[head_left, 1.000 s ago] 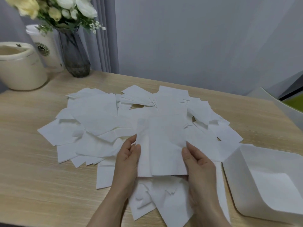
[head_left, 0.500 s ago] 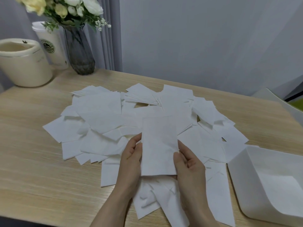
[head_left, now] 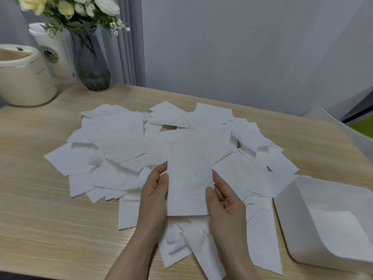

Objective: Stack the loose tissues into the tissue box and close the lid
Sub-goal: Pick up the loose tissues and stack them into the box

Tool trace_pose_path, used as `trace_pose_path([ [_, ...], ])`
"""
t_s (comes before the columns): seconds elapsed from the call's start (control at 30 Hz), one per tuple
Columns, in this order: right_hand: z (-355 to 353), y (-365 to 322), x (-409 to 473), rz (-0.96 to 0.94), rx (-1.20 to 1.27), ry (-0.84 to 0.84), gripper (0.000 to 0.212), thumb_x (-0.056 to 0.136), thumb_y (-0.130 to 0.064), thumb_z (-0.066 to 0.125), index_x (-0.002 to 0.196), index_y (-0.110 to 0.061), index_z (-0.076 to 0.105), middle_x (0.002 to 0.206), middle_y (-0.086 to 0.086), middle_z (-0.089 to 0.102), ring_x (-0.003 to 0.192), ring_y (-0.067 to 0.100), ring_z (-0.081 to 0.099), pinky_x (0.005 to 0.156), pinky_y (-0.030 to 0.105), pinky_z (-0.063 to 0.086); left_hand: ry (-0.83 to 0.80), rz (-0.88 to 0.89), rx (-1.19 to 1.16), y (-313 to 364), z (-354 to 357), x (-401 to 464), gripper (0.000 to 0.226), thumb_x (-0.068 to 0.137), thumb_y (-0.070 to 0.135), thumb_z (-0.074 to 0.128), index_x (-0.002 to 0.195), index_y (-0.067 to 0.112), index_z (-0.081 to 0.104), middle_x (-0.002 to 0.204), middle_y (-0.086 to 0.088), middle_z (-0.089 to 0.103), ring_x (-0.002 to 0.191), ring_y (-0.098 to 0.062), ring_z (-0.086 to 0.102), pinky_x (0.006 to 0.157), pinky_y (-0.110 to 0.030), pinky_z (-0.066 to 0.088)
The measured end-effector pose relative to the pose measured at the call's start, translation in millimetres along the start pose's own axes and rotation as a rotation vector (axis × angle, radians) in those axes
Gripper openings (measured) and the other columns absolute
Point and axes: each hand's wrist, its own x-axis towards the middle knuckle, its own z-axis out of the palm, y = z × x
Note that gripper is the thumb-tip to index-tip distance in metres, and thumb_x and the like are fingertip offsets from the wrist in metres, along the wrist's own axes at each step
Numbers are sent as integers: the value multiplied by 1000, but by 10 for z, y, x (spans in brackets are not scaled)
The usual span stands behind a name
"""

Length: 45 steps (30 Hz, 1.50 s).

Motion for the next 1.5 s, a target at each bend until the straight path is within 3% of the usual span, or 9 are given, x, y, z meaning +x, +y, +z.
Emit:
trace_pose_path([
  [0.17,-49,12,-15,-10,-44,17,41,93,-1,56,119,-32,62,111,-5,72,108,6,64,94,23,51,-1,-3,-20,27,8,-15,26,102,12,46,112,26,65,105,-3,74,94,-16,69,78,-31,52],
  [0.27,-79,-4,-7,-35,-77,40,40,91,-1,59,114,-33,64,85,-8,74,76,1,64,72,11,50,2,-19,-31,33,11,-12,26,101,12,46,112,26,66,106,-5,74,95,-18,68,79,-33,52],
  [0.5,-82,-10,19,-4,44,87,36,90,3,59,115,-21,66,82,-7,75,64,-4,64,57,6,45,-53,-19,-16,47,17,-29,26,102,11,44,113,24,65,98,3,76,86,-8,69,66,-19,53],
  [0.7,-73,15,8,14,96,82,36,90,2,59,116,-22,66,86,-4,76,67,0,67,60,8,48,-46,-33,-53,72,25,-46,26,101,13,46,114,24,65,102,2,75,89,-9,69,71,-21,53],
  [0.87,-53,50,1,38,112,88,39,89,3,60,122,-17,64,88,-4,76,85,7,71,71,12,54,-56,-5,-92,85,34,-55,22,97,20,51,113,22,66,106,5,74,98,-9,69,75,-20,52],
  [1.07,-57,53,-14,7,92,98,35,88,4,62,113,-21,67,81,-8,76,69,-4,66,62,7,48,-103,-20,-109,70,48,-57,31,97,1,50,120,19,59,90,-5,75,80,-16,70,66,-25,56],
  [1.17,-78,85,-24,-81,-9,138,38,86,-1,66,116,-23,67,96,-8,74,76,2,63,72,13,48,-55,5,-111,103,78,-71,30,98,2,50,122,18,58,90,-5,76,80,-15,71,65,-24,56],
  [1.33,-71,93,-80,-194,-124,148,46,82,-11,72,110,-48,68,124,-22,58,100,1,58,78,13,45,147,73,-202,240,278,-90,28,100,4,47,112,26,58,95,1,76,86,-12,71,68,-21,56],
  [1.5,39,46,-160,-94,21,94,42,81,-8,71,90,-49,73,106,-11,71,87,1,66,73,10,48,201,76,-288,306,575,-220,32,102,3,42,117,28,56,114,-4,71,103,-18,68,86,-33,54],
])
